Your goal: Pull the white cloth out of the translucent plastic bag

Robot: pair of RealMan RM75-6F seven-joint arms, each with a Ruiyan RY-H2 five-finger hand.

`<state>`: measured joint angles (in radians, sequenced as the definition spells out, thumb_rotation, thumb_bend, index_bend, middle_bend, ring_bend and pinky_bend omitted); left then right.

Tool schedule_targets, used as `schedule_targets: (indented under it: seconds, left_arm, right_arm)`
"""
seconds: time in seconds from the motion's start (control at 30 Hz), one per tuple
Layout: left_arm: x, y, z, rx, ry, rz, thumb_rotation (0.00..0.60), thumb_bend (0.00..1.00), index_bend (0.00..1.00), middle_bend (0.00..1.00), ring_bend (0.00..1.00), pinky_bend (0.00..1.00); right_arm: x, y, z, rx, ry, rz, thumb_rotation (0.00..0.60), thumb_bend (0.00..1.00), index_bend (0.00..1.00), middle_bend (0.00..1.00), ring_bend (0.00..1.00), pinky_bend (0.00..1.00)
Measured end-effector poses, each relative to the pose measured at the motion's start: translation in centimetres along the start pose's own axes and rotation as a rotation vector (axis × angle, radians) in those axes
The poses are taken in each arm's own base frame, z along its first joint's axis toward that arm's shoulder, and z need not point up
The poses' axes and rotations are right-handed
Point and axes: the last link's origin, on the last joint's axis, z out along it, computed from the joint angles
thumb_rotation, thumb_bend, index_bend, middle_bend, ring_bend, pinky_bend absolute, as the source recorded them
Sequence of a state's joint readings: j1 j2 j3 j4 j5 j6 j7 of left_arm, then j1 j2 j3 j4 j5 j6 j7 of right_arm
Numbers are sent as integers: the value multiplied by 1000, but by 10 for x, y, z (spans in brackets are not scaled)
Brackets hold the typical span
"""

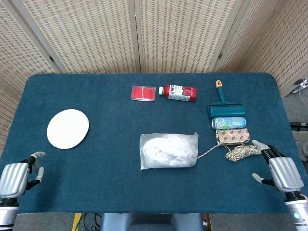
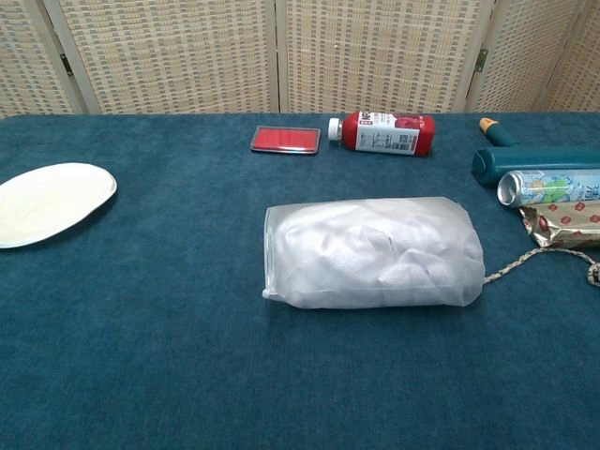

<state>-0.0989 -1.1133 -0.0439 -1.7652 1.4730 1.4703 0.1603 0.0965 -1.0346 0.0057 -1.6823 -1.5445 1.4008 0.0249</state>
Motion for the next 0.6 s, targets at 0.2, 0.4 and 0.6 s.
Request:
schedule_targets:
  seconds: [0.2,0.4,0.6]
  left_arm:
    - [0,0,-1,-18,-6,14,600,402,238,169,149,354]
    - [-1,2,-1,-5,-32,17,600,399,323,0,0,201]
    - [-3,5,-1,-26,-38,-2,600,375,264,32,48,399]
  right_arm:
    - [-5,1,-1,-15,29,-47,600,0,144,241,223,434]
    - [-8,-3,4,-6,33,25,600,0,144,227,216,304]
    - [-7,-15,16,34,33,18,600,0,129,163,164,303]
